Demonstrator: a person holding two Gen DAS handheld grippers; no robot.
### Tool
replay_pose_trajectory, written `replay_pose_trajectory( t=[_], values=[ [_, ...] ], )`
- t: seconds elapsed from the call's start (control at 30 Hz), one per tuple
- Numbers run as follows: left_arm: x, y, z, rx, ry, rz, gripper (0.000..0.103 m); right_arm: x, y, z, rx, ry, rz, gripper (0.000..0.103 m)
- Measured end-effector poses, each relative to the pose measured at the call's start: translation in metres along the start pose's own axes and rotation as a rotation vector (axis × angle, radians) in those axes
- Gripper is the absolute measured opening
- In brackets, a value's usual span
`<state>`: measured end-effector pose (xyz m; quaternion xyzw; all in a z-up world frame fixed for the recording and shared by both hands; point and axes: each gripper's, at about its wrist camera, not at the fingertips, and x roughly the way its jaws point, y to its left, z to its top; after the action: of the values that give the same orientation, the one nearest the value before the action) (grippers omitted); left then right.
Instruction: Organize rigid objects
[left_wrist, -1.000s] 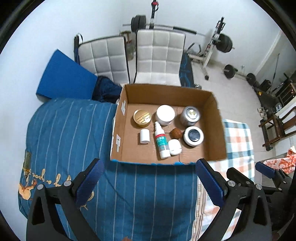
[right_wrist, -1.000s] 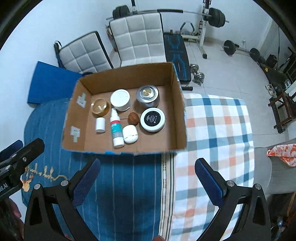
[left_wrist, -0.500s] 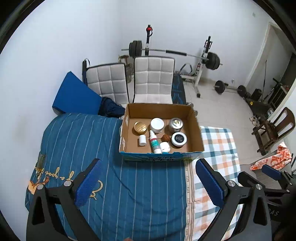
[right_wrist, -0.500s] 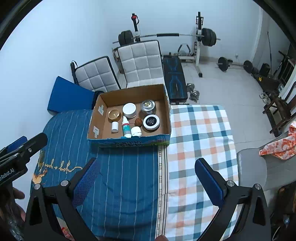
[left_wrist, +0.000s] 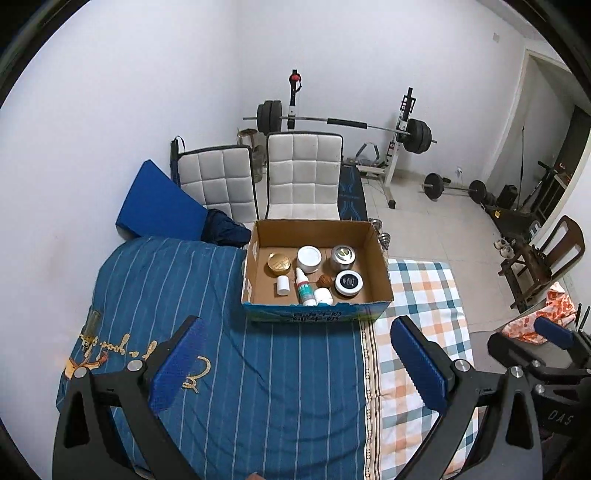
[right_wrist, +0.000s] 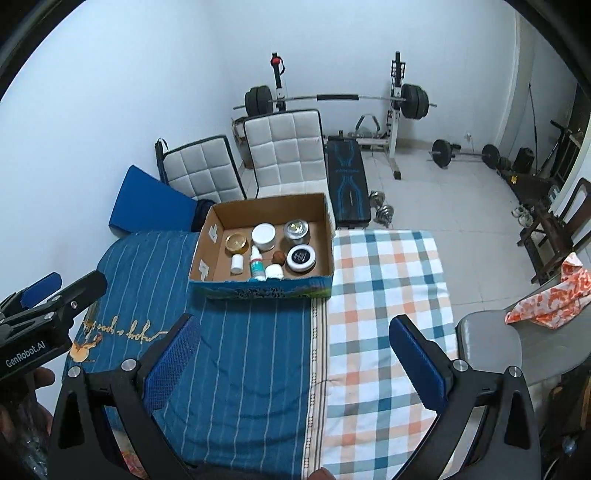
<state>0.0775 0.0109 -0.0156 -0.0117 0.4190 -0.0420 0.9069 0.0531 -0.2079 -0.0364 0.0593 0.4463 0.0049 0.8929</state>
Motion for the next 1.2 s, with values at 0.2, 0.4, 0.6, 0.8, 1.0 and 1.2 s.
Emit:
replay_pose_trajectory(
  t=[0.2,0.4,0.6,0.8,1.0,1.2],
  values=[
    [-0.006,-0.002,0.002,0.006,-0.028,0.018,0.103,-0.015,-0.004,0.012,-0.002,-0.052,-0.035,0.103],
    [-0.010,-0.003,0.002,0.010,-0.038,0.029,0.103,-0.021,-0.009,0.018,0.011,-0.078,-0.050,0.103],
    [-0.017,-0.004,0.002,0.010,-0.053,0.029,0.103,-0.023,-0.009,0.018,0.009,-0.085,-0.061,0.103],
    [-0.020,-0.004,0.003,0.009,-0.061,0.027,0.103,-0.023,-0.009,0.017,0.010,-0.085,-0.059,0.103],
    [-0.021,-0.006,0.002,0.015,-0.060,0.025,0.103,-0.024,-0.007,0.016,0.008,-0.086,-0.060,0.103],
    [-0.021,-0.007,0.002,0.015,-0.061,0.029,0.103,-0.025,-0.005,0.017,0.005,-0.093,-0.070,0.103]
  ],
)
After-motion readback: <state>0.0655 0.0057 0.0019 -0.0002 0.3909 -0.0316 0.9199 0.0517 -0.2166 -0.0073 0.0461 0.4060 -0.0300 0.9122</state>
